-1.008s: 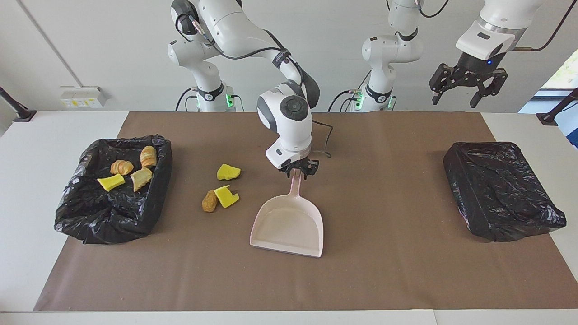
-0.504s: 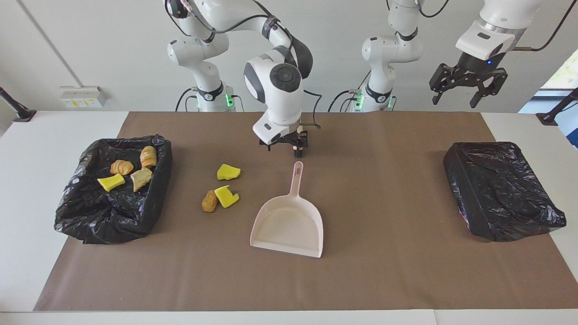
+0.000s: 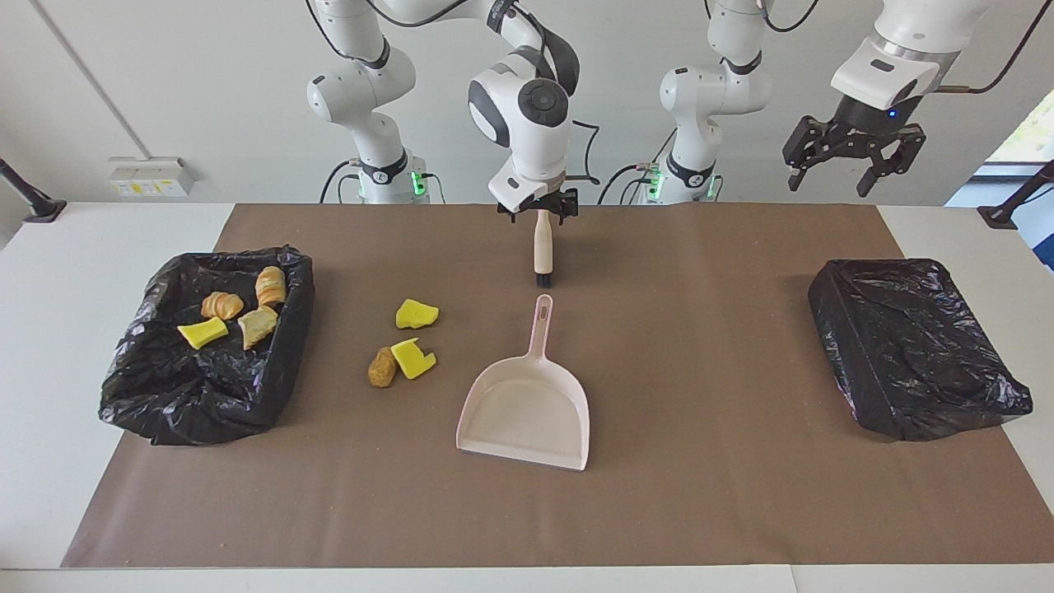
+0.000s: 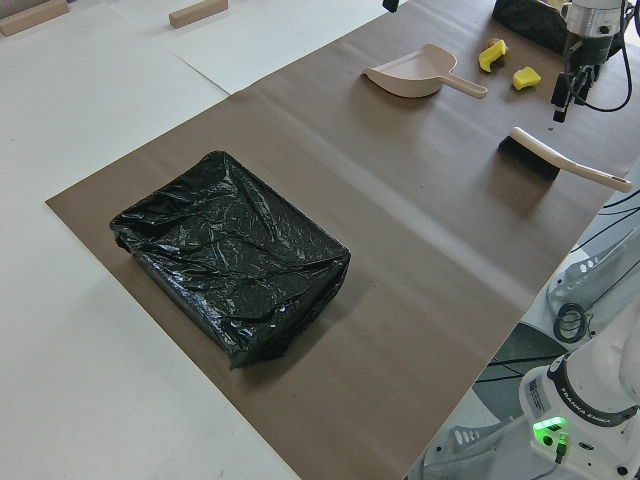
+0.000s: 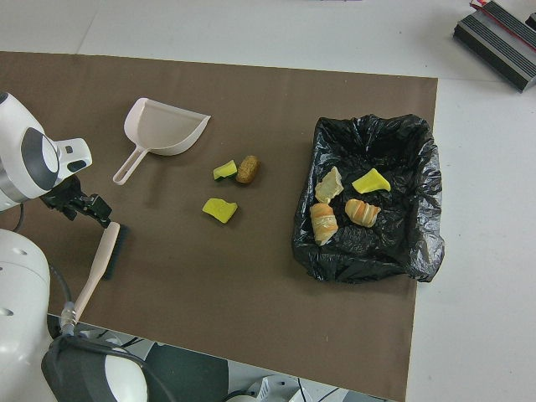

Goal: Sweep and dump trash in bin

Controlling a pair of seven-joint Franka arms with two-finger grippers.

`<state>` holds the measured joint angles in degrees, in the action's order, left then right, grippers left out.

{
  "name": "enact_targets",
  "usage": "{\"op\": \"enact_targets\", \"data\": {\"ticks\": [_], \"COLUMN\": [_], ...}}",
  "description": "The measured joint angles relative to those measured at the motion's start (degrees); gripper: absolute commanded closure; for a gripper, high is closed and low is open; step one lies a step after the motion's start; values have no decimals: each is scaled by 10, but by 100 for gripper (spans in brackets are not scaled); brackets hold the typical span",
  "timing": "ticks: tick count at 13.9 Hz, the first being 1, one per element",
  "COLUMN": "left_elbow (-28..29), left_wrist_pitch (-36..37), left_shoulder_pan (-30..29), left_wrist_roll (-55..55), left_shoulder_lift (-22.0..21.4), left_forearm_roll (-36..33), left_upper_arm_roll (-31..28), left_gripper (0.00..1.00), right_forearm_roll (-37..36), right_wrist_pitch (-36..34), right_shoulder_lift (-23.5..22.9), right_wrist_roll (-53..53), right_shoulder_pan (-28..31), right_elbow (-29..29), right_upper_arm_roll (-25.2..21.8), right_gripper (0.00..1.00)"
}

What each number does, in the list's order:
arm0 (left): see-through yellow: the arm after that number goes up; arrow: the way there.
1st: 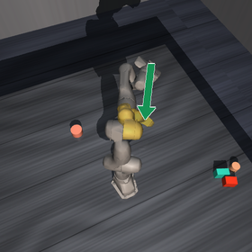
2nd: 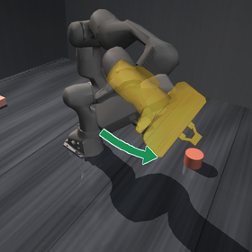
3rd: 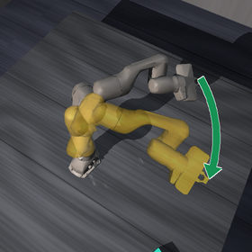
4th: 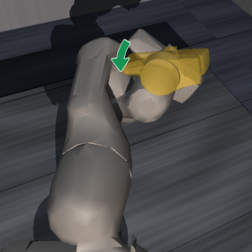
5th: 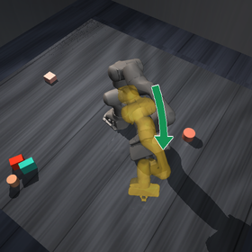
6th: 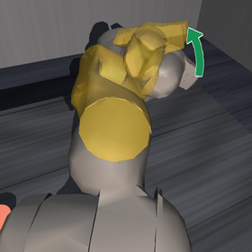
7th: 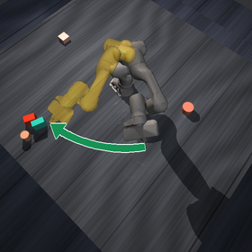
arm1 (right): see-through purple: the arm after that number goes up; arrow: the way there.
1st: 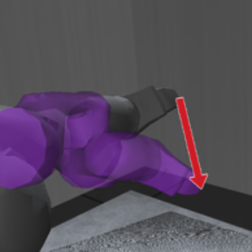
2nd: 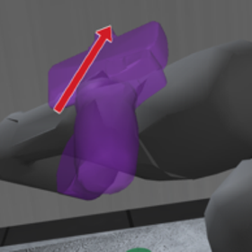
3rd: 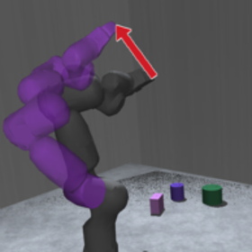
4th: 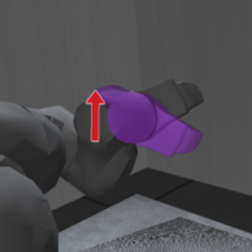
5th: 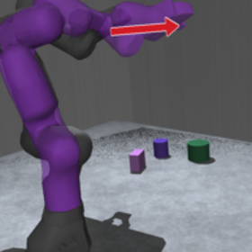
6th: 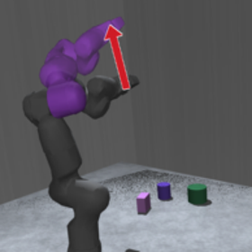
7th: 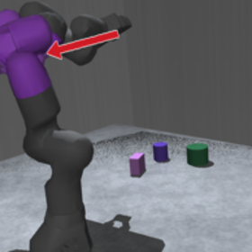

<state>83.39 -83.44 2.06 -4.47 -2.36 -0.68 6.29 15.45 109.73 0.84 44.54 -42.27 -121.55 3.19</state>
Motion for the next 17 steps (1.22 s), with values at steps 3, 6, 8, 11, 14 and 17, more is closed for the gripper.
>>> {"op": "enact_targets", "data": {"ticks": [3,6,8,11,14,17], "left_elbow": [17,64,96,115,118,118], "left_wrist_pitch": [-30,-111,-178,-246,-304,-388], "left_shoulder_pan": [34,93,131,184,243,290], "left_wrist_roll": [1,27,55,129,224,305], "left_shoulder_lift": [2,18,42,89,146,210], "left_forearm_roll": [1,1,0,0,-36,-52], "left_upper_arm_roll": [14,17,18,19,19,19], "left_gripper": [0,0,0,0,0,0], "right_forearm_roll": [31,37,37,37,37,37], "right_wrist_pitch": [22,79,119,148,158,174], "right_shoulder_lift": [56,71,64,50,43,32], "right_wrist_roll": [6,11,24,34,34,34], "right_shoulder_pan": [-19,-44,-66,-84,-92,-105], "right_elbow": [-85,-136,-156,-163,-164,-167], "right_upper_arm_roll": [0,0,0,0,0,0], "right_gripper": [0,0,0,0,0,62]}}
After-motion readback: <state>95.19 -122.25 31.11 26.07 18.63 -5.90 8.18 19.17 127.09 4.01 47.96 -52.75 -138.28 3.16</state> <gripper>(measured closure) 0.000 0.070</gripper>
